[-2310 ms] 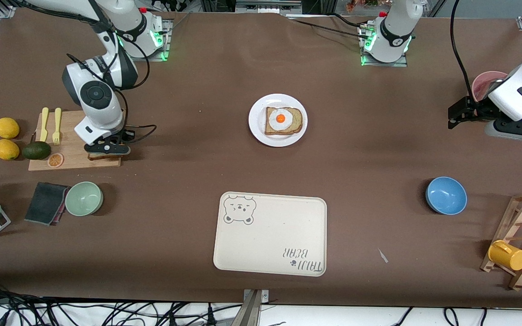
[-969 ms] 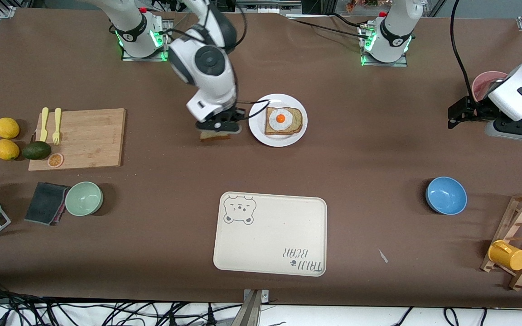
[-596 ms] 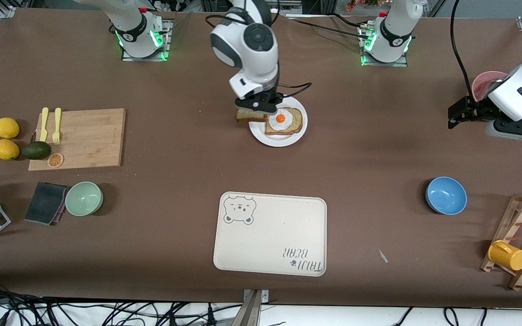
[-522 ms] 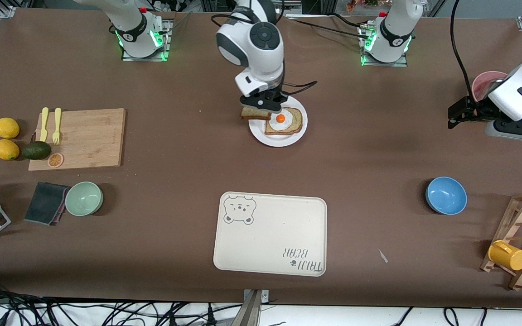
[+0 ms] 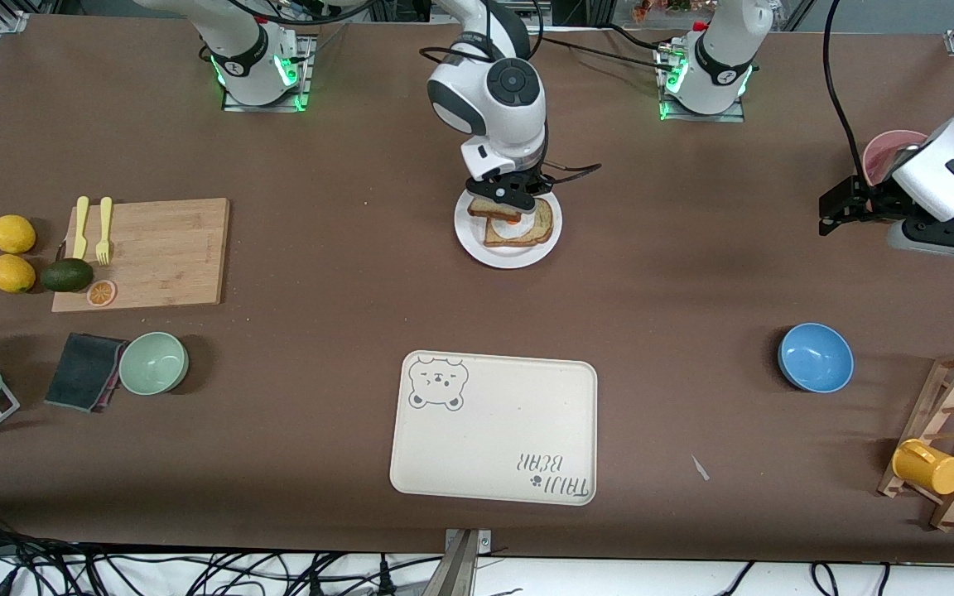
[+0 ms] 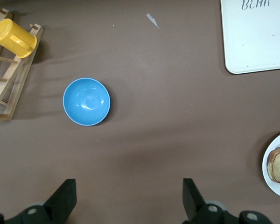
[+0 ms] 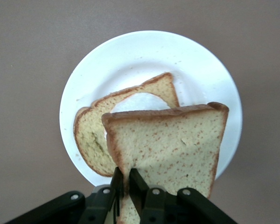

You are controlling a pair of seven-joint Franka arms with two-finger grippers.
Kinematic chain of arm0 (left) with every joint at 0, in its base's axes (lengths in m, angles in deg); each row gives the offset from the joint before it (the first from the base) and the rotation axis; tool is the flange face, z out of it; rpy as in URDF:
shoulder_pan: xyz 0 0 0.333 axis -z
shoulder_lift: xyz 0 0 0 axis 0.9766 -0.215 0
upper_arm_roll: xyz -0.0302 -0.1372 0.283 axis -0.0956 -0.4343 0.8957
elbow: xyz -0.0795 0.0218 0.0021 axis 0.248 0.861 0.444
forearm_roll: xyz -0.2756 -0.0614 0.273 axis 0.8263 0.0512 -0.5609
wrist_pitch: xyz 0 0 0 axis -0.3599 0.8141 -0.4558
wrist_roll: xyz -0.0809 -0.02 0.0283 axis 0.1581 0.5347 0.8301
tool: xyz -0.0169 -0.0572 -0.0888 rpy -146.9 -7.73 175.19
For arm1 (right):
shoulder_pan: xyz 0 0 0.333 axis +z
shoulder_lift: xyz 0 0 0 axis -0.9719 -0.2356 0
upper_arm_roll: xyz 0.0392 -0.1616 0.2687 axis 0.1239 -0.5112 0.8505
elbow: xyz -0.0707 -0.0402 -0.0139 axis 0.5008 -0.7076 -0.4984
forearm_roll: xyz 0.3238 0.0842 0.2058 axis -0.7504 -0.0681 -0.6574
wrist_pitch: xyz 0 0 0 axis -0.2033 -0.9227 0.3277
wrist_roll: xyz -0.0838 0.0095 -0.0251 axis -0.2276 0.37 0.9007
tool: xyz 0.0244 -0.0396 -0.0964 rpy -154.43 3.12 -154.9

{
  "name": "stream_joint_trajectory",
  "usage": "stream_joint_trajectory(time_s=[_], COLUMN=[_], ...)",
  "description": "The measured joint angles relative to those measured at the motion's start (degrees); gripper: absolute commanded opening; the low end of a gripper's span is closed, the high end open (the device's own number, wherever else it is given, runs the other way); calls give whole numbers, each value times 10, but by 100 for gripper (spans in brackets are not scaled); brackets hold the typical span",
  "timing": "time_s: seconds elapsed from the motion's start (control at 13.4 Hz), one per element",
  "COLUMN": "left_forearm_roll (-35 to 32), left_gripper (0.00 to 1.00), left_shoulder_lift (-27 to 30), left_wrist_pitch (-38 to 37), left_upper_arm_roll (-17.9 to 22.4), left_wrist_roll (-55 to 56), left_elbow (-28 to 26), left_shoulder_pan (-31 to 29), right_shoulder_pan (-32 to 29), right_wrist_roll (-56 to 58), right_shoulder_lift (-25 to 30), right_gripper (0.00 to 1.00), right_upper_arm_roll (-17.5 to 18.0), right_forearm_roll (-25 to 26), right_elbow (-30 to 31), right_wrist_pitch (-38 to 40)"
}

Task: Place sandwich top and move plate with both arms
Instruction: 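Open the right gripper and withdraw while the left gripper reaches the plate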

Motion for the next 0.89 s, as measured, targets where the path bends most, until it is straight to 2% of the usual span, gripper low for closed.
stream_joint_trajectory(time_s=[0.15,0.22,0.3,0.45,0.52,0.75,0.89], left_forearm_roll=[0,0,0,0,0,0,0], left_gripper=[100,100,100,100,100,100,100], left_shoulder_lift=[0,-1,-2,-3,-4,-4,-7], left_wrist_pitch=[-8,-14,-18,-19,-19,-19,-22], left_upper_arm_roll=[0,0,0,-1,-1,-3,-6], left_wrist_roll=[0,0,0,0,0,0,0], left_elbow=[0,0,0,0,0,0,0], left_shoulder_pan=[1,1,2,3,3,4,11], right_shoulder_pan=[0,0,0,-2,-5,-27,-52], right_wrist_roll=[-1,0,0,5,11,39,75], right_shoulder_lift=[-10,-12,-13,-14,-14,-12,8], right_gripper=[1,33,40,94,100,100,100], right_upper_arm_roll=[-1,-1,-2,-6,-9,-12,-14], right_forearm_roll=[0,0,0,0,0,1,2], right_elbow=[-1,-2,-3,-4,-5,-12,-24], right_wrist_pitch=[-17,-22,-24,-25,-25,-21,17])
